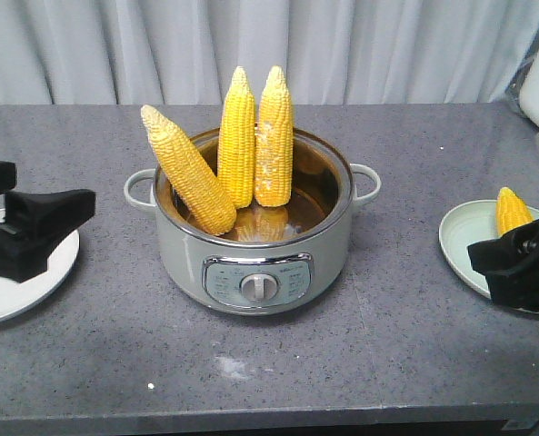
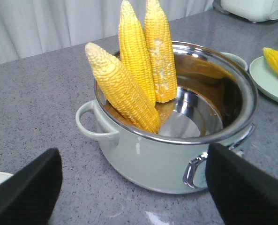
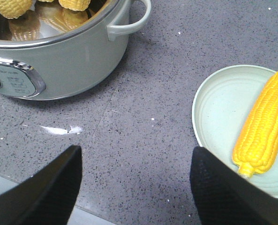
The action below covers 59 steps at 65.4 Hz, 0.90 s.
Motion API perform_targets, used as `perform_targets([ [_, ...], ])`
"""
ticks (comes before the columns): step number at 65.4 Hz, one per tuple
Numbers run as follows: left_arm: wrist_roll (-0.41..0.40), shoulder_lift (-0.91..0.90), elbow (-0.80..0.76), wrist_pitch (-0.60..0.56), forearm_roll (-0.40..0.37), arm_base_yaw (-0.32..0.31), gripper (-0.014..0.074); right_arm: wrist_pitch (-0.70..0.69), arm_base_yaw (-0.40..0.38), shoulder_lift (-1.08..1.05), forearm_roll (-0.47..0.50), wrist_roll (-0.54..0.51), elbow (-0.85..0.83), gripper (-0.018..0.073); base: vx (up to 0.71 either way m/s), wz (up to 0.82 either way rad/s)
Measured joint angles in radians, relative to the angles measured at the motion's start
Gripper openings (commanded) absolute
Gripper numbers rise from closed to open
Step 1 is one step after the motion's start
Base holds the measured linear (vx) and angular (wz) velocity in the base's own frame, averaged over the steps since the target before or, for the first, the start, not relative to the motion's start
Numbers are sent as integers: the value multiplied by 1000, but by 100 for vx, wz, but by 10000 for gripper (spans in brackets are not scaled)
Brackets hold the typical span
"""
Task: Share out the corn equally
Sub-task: 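Reach the left gripper into the pot and grasp the nearest corn cob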
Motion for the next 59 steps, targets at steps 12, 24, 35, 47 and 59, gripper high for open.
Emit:
perform_targets([
  [12, 1, 158, -50, -47, -11, -5, 593, 0, 0, 0, 0, 0, 0, 472, 0, 0],
  [24, 1, 315, -134, -55, -14, -9, 593, 0, 0, 0, 0, 0, 0, 472, 0, 0],
  [35, 1, 426, -202, -68, -15, -9, 593, 0, 0, 0, 0, 0, 0, 472, 0, 0],
  [47, 1, 526, -272, -106, -15, -9, 593, 0, 0, 0, 0, 0, 0, 472, 0, 0],
  [59, 1, 620, -343, -159, -29, -9, 593, 0, 0, 0, 0, 0, 0, 472, 0, 0],
])
